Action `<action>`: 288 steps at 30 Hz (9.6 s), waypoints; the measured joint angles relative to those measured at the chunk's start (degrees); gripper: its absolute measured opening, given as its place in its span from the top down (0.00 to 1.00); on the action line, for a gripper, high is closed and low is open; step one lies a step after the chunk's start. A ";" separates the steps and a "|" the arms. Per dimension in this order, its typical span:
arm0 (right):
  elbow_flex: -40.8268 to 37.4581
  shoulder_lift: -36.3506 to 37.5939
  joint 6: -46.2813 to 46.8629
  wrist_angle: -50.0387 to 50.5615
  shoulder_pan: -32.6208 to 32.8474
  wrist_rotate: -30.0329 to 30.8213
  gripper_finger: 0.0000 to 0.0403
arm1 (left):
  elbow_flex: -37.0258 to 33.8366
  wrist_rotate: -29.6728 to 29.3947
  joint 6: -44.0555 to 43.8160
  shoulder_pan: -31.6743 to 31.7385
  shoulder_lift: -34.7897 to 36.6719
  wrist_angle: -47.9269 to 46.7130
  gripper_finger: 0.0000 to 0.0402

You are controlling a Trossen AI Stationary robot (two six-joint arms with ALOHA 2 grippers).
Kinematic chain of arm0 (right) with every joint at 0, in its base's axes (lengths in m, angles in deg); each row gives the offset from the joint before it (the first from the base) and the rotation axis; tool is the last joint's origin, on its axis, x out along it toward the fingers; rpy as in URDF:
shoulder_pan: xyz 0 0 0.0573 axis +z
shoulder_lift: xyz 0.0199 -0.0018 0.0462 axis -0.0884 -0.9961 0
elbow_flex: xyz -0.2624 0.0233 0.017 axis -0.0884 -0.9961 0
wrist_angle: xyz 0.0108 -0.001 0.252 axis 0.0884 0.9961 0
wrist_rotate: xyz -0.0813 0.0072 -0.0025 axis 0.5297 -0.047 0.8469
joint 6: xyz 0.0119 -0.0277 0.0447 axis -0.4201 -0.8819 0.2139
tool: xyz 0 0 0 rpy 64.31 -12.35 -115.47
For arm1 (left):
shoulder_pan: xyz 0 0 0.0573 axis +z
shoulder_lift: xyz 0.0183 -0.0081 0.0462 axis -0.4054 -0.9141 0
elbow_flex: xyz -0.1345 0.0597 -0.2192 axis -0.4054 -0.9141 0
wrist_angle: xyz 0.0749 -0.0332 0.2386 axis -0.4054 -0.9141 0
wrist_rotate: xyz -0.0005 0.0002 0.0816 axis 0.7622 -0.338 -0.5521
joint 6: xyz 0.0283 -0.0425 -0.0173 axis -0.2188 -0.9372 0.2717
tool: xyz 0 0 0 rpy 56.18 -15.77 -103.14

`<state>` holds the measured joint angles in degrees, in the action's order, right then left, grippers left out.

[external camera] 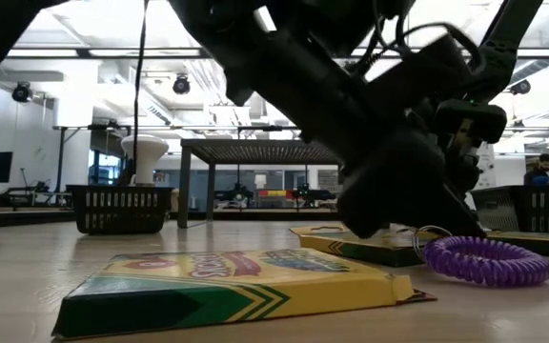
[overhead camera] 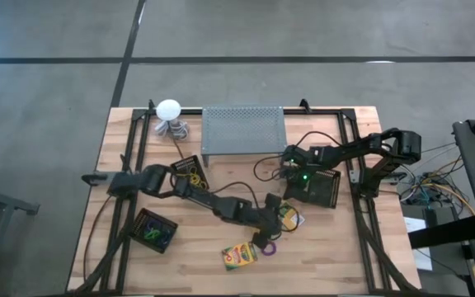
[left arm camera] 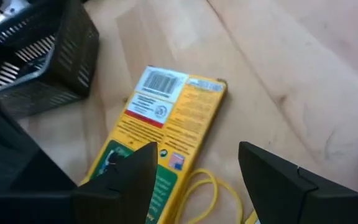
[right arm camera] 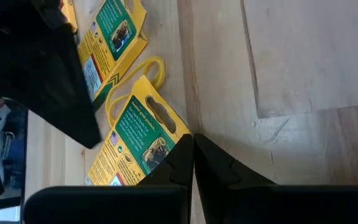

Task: Pick & Place Office Desk Supplies
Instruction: Put the crayon box into the top right black bin

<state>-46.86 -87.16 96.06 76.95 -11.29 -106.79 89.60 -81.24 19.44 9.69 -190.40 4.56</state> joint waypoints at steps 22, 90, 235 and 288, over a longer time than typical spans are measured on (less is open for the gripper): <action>0.04 -0.03 6.34 -2.31 0.17 0.33 0.93 | -0.07 -7.34 -0.88 1.85 -0.69 -0.03 0.43; 8.01 48.41 3.14 39.82 4.48 18.65 0.98 | 4.90 -39.19 -43.61 -7.64 25.80 -51.76 0.43; 3.11 34.04 11.10 12.35 23.26 33.70 0.60 | -32.92 -5.58 -48.91 -0.95 26.45 15.32 1.00; 5.73 13.06 -2.93 -13.71 23.61 26.55 0.97 | -32.92 -4.26 -43.30 -0.99 26.54 21.20 0.99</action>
<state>-41.13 -74.10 93.13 63.25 12.32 -80.24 56.68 -85.50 -23.86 8.70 -163.86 25.77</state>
